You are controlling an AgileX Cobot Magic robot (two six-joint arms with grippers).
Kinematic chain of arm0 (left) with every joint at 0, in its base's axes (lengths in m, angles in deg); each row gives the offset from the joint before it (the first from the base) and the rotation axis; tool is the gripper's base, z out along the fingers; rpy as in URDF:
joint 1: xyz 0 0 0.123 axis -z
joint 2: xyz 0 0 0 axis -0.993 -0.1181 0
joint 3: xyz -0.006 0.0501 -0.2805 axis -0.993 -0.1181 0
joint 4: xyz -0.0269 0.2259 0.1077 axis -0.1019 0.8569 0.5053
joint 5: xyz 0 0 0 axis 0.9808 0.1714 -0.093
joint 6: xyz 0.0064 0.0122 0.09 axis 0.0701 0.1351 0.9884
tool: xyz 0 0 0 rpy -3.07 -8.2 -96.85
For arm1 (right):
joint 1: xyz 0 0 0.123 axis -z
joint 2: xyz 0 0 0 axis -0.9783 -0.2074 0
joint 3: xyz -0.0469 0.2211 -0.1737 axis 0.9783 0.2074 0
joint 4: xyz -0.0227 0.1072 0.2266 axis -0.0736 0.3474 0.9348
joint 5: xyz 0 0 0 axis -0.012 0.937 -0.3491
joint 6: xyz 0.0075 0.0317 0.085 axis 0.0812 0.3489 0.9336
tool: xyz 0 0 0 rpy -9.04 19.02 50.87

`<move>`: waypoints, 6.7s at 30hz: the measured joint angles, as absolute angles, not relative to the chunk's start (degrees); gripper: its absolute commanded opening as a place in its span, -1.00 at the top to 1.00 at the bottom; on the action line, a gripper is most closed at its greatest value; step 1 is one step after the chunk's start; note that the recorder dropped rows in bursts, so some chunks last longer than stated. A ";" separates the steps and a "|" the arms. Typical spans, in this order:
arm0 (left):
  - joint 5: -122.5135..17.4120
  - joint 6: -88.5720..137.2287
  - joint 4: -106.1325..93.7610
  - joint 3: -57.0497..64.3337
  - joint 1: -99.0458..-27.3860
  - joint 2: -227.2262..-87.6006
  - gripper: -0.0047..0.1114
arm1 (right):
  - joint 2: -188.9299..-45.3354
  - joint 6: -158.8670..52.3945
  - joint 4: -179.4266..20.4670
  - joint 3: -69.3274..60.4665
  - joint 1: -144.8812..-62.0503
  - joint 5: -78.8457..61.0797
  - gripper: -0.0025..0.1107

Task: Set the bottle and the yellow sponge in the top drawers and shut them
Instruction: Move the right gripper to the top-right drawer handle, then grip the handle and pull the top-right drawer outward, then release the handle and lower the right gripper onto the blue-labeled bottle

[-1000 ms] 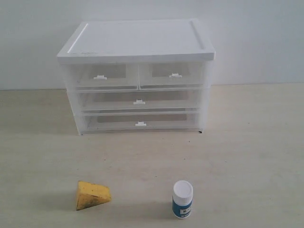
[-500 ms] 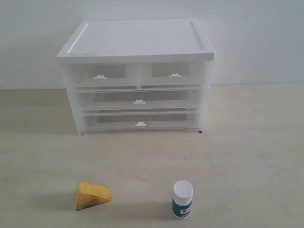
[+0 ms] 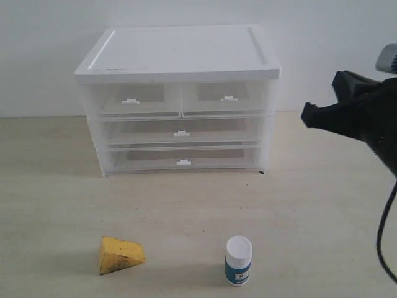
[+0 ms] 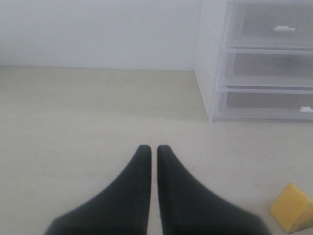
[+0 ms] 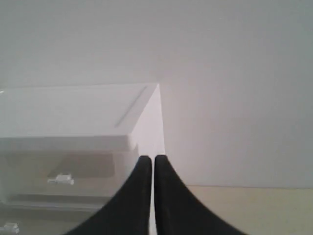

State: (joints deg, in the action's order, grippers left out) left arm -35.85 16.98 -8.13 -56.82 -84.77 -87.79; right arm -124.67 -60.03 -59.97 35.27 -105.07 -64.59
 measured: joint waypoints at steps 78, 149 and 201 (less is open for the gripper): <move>-35.85 16.98 -8.13 -56.82 -84.77 -87.79 0.84 | -166.88 -73.06 -44.32 0.10 -118.66 -77.36 -0.08; -35.85 16.98 -8.13 -56.82 -84.77 -87.79 0.84 | -139.12 -84.97 -27.60 18.44 -131.09 -36.73 -0.15; -35.85 16.98 -8.13 -56.82 -84.77 -87.79 0.84 | -139.15 -88.46 -63.43 1.79 -117.35 36.74 -0.57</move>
State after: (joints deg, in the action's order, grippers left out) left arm -35.85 16.98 -8.13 -56.82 -84.77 -87.79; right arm -139.15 -88.46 -63.43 1.79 -117.35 36.74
